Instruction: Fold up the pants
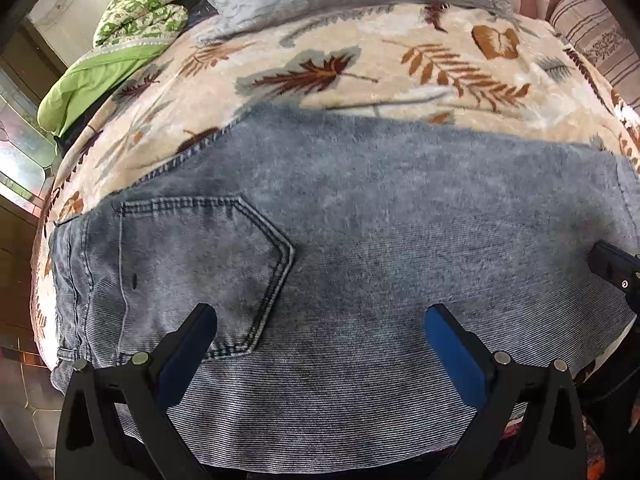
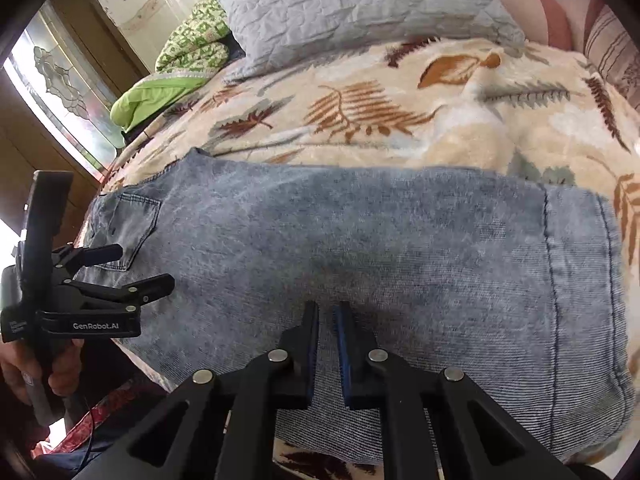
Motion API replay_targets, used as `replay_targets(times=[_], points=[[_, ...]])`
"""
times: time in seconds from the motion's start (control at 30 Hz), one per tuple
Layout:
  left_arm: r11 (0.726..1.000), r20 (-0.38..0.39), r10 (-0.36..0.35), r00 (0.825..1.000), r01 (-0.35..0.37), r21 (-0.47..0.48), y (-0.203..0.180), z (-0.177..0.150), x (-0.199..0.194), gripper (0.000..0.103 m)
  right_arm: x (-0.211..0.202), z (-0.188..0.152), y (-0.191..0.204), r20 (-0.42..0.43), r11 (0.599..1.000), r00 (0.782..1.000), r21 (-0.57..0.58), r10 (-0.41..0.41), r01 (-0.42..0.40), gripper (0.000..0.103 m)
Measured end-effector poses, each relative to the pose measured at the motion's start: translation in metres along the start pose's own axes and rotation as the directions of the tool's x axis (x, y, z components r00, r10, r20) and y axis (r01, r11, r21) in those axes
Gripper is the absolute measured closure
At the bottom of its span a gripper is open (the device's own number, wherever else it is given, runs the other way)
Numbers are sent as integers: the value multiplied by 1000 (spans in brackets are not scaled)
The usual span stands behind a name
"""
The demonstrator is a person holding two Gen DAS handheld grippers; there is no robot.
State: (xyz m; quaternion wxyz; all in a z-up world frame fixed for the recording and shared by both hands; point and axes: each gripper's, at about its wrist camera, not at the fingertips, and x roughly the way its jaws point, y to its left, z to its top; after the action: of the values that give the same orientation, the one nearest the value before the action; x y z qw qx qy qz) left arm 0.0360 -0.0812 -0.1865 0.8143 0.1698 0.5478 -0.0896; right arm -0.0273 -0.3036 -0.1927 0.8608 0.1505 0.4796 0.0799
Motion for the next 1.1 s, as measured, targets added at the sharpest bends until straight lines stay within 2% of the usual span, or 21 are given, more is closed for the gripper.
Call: replay_targets(times=[0.17, 0.33, 0.53, 0.73, 1.1], points=[[999, 16, -35, 999, 35, 11, -7, 9, -7, 0, -7, 5, -4, 59, 999, 997, 12, -44, 44, 92], [997, 6, -56, 998, 55, 62, -24, 17, 0, 0, 3, 7, -19, 23, 994, 996, 62, -86, 85, 92], [993, -40, -61, 997, 65, 101, -41, 14, 18, 0, 12, 8, -25, 23, 997, 998, 51, -63, 62, 92], [991, -25, -105, 994, 107, 78, -36, 13, 23, 0, 17, 12, -36, 31, 995, 999, 101, 10, -13, 91], [991, 22, -100, 995, 98, 86, -41, 3, 21, 0, 21, 11, -48, 54, 980, 995, 177, 86, -94, 91]])
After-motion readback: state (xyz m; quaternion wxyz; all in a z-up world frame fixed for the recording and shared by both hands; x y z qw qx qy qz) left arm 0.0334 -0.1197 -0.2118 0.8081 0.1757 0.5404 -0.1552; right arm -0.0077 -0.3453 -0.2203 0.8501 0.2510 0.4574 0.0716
